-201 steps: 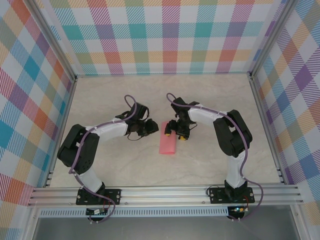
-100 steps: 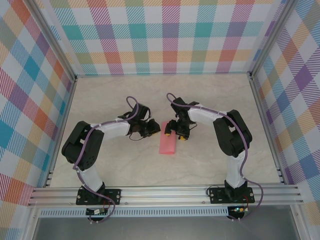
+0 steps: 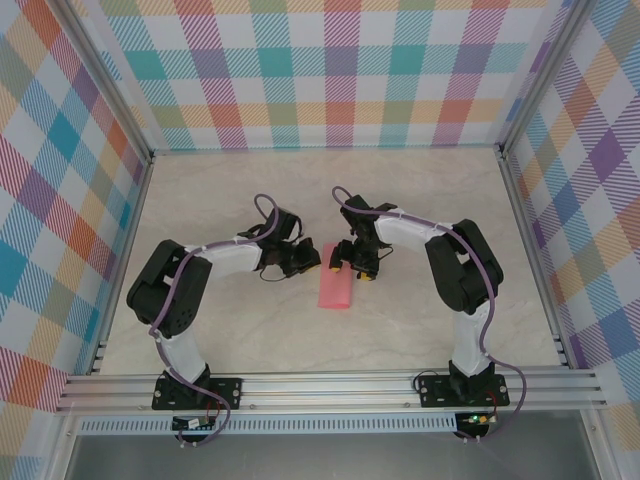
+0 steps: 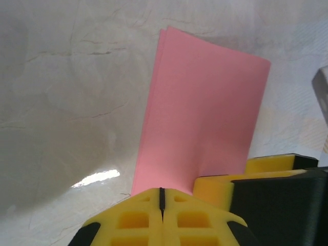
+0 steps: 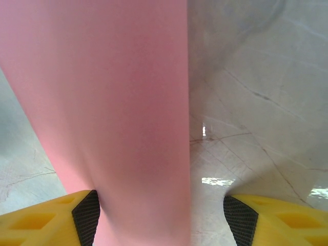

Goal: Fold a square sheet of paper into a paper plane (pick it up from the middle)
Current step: Hold the square sheet of paper at the center of the table.

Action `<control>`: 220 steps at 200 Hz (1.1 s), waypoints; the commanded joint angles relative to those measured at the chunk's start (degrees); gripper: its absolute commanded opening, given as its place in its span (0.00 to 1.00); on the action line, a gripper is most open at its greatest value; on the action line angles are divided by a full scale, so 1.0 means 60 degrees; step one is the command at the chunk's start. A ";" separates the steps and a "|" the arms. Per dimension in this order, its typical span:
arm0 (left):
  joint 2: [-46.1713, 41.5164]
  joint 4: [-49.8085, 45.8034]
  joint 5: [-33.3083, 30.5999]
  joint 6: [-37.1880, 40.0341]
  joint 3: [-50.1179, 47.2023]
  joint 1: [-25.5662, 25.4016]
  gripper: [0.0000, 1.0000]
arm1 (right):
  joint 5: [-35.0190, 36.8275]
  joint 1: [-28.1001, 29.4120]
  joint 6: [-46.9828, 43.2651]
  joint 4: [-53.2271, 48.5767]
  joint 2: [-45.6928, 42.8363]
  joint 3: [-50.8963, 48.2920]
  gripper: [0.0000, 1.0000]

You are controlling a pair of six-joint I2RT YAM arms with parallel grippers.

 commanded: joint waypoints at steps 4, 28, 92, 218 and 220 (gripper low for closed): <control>0.0293 0.0186 0.0275 -0.0117 0.0030 0.0004 0.00 | 0.1135 0.0000 -0.0034 -0.0015 0.1088 -0.0544 0.71; 0.0461 0.0475 0.0489 -0.0267 0.0077 -0.0010 0.00 | 0.1136 -0.0001 -0.0017 0.0026 0.1094 -0.0565 0.71; 0.0736 0.0687 0.0657 -0.0435 0.0140 -0.0040 0.00 | 0.1121 0.0013 -0.0058 0.0014 0.1113 -0.0540 0.71; 0.0980 0.1266 0.1101 -0.0513 0.0104 -0.0121 0.00 | 0.1165 0.0028 -0.0078 0.0028 0.1161 -0.0633 0.71; 0.0979 0.1266 0.1104 -0.0513 0.0100 -0.0115 0.00 | 0.1165 0.0028 -0.0079 0.0028 0.1158 -0.0630 0.71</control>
